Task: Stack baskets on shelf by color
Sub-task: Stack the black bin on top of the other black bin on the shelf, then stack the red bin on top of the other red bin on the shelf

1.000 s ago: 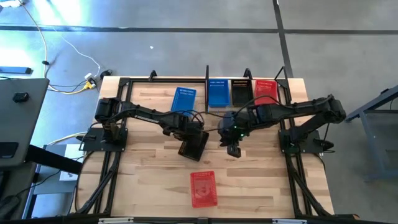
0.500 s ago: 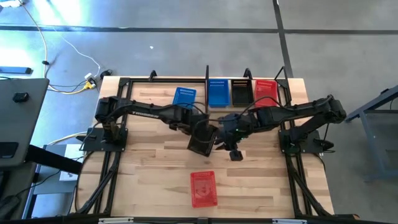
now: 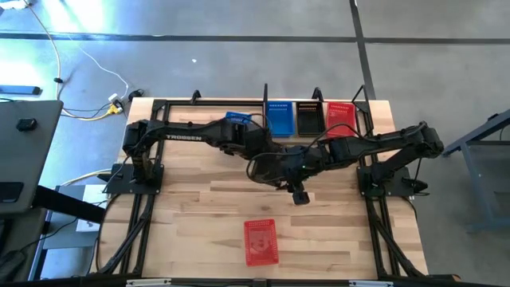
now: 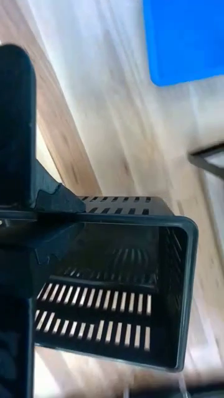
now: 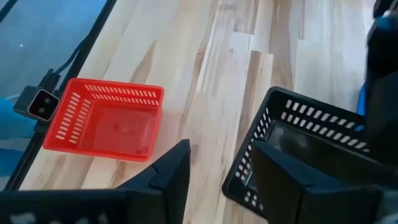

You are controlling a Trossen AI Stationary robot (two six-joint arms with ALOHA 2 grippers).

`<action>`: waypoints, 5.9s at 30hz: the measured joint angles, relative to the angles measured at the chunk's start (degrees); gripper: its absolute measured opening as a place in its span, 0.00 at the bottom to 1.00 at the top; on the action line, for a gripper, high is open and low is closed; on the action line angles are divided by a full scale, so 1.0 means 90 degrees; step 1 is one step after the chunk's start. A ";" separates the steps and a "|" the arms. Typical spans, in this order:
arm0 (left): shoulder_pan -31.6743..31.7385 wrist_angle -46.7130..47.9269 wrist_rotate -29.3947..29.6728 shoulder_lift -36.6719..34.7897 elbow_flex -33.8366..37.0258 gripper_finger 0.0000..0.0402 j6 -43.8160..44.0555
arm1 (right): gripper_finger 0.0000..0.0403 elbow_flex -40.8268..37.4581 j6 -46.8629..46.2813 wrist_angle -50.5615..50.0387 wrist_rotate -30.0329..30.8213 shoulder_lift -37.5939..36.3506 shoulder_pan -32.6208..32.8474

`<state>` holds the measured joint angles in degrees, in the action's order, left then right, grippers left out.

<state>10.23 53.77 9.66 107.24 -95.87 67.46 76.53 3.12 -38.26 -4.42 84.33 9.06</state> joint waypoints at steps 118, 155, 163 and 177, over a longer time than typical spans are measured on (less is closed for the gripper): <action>0.1910 -0.0050 -0.0836 -0.0804 -0.1239 0.30 -0.6238 | 0.00 -0.2152 0.4064 -0.1153 0.1045 -0.1588 -0.4690; 0.1910 -0.0088 -0.0836 -0.0799 -0.1239 0.30 -0.6163 | 0.24 -0.1660 0.2770 -0.1601 0.1264 -0.1328 -0.4668; 0.1836 0.0366 -0.0885 -0.0799 -0.1239 0.30 -0.6190 | 0.24 -0.1012 0.1433 -0.2579 0.0928 -0.1333 -0.4302; 0.1072 0.1097 -0.0904 -0.0797 -0.0624 0.30 -0.6515 | 0.24 -0.0546 -0.1945 -0.2138 0.0039 -0.1333 -0.1446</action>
<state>19.87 63.64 1.52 100.07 -101.48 8.82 71.61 -14.38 -57.51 -4.07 72.34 -3.96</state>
